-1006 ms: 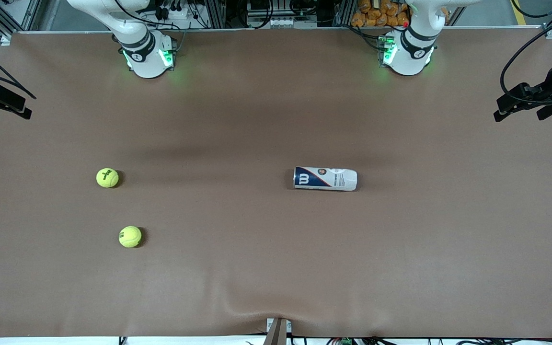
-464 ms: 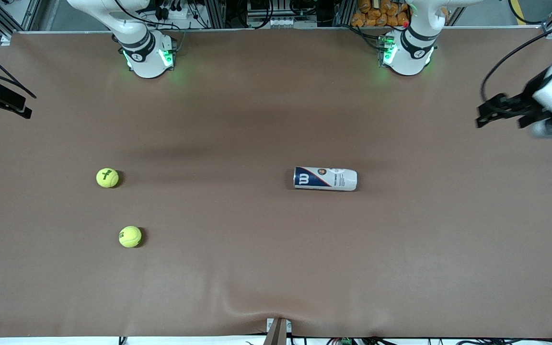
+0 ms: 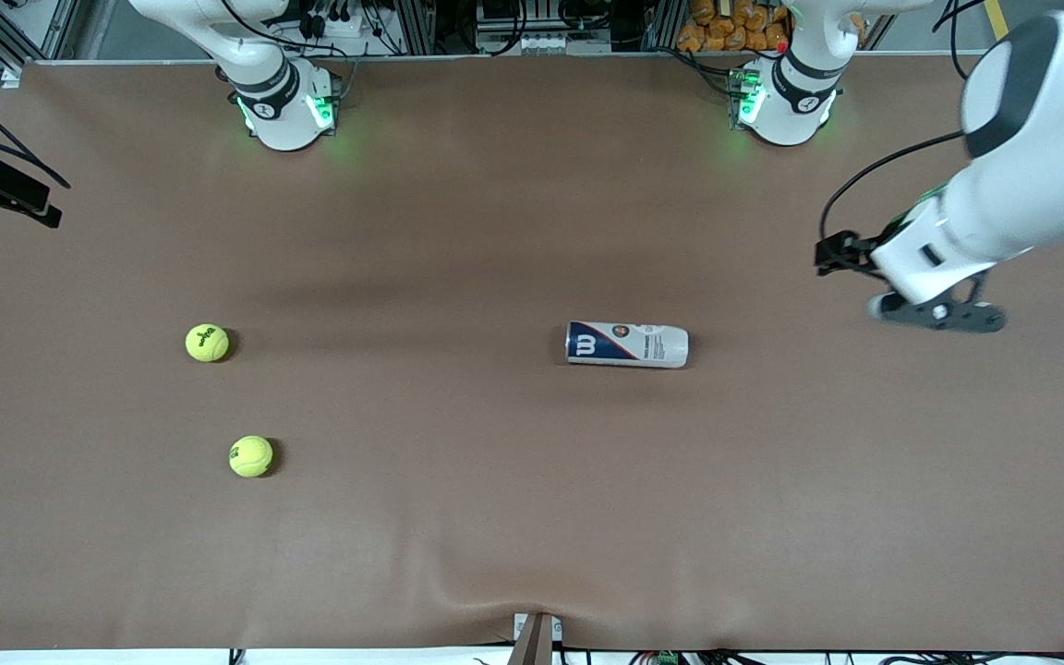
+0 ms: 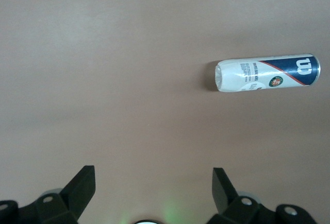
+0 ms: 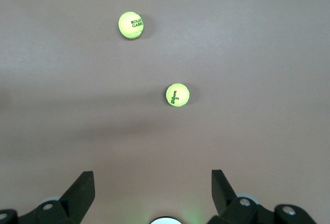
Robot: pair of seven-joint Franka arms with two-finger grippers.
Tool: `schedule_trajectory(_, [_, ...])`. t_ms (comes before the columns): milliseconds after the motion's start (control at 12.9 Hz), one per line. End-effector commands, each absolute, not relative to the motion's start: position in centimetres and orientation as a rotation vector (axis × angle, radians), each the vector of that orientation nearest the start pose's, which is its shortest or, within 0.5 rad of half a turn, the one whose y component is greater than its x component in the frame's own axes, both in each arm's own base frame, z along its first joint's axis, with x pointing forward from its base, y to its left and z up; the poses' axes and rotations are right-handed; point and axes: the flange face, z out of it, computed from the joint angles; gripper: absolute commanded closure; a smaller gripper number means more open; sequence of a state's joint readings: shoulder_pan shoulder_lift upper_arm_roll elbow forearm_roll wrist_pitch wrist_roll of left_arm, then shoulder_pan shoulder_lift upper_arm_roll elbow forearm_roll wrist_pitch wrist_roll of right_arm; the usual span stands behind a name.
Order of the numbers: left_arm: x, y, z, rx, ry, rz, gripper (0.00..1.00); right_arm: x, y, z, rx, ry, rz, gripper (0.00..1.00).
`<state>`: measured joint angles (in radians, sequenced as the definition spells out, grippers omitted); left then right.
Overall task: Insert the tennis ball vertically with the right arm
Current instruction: 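Lower the left gripper over the can and grasp it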
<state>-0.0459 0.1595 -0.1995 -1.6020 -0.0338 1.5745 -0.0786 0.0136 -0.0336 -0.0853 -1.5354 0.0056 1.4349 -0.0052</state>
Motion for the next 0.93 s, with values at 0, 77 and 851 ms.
schedule_trajectory(0, [58.1, -17.3, 50.3, -3.152, 0.357, 0.313, 0.0, 52.5, -3.6, 65.3, -3.13, 0.105, 0.094, 0.0])
schedule_trajectory(77, [58.2, -19.0, 49.3, -3.15, 0.424, 0.306, 0.0, 52.4, -3.7, 65.2, -3.129, 0.109, 0.105, 0.0])
schedule_trajectory(851, [58.4, -29.9, 38.3, -2.804, 1.696, 0.267, 0.0, 52.0, -4.5, 64.2, -3.123, 0.143, 0.168, 0.0])
